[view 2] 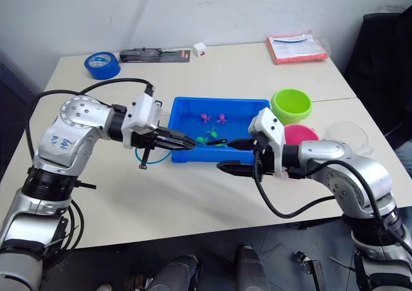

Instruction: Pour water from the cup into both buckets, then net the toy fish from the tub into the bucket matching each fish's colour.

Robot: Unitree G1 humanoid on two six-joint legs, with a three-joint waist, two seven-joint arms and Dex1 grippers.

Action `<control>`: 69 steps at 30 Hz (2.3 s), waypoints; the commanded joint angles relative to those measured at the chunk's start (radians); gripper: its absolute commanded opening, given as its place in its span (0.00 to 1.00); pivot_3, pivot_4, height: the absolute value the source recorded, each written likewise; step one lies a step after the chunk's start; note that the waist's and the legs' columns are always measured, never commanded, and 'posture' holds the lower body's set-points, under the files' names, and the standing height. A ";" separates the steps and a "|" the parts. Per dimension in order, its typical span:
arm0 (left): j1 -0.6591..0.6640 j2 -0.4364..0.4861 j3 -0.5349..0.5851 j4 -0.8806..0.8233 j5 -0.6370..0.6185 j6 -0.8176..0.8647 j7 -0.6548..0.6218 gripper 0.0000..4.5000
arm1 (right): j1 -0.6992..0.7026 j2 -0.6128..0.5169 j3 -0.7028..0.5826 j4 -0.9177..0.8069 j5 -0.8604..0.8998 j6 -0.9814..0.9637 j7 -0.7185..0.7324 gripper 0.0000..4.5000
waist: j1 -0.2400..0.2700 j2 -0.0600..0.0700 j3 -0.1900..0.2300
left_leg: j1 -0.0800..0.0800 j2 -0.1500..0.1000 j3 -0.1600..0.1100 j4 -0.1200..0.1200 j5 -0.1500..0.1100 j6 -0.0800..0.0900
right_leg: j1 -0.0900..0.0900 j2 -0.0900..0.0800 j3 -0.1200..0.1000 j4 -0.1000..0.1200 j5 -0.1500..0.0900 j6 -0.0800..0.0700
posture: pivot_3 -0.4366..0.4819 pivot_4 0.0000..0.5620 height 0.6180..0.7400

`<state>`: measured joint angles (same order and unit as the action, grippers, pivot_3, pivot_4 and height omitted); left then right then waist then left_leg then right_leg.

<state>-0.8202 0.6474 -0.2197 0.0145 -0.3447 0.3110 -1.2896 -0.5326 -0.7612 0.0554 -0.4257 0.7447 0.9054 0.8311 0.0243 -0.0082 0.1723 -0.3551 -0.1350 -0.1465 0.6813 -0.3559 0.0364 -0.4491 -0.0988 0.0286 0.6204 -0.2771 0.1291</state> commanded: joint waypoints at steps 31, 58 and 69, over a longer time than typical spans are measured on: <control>-0.038 -0.084 -0.023 0.065 0.077 -0.092 -0.075 0.00 | -0.049 0.035 -0.021 -0.070 0.049 0.041 -0.005 0.48 | 0.000 0.000 0.000 | 0.000 0.000 0.000 0.001 0.000 0.000 | 0.000 0.000 0.000 0.001 0.000 0.000 | 0.48 0.27 1.00; -0.064 -0.082 0.030 0.021 0.067 0.022 -0.001 1.00 | -0.031 0.028 -0.021 -0.084 0.054 0.039 0.003 0.17 | 0.000 0.000 0.000 | -0.001 0.000 0.000 0.001 0.000 0.000 | -0.001 0.000 0.000 0.001 0.000 0.000 | 0.48 0.27 1.00; -0.075 0.088 0.225 -0.101 -0.093 0.320 0.063 1.00 | -0.006 0.032 -0.012 -0.063 0.023 0.011 0.002 0.17 | -0.007 0.000 0.000 | -0.001 0.000 0.000 0.000 0.000 0.000 | -0.003 0.001 0.000 0.002 0.000 0.000 | 0.48 0.27 1.00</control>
<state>-0.9068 0.7131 -0.0334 -0.0425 -0.4135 0.6029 -1.2408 -0.5367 -0.7309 0.0646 -0.4686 0.7668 0.9390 0.8303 0.0178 -0.0082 0.1723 -0.3560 -0.1349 -0.1463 0.6811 -0.3561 0.0362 -0.4524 -0.0980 0.0284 0.6231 -0.2771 0.1291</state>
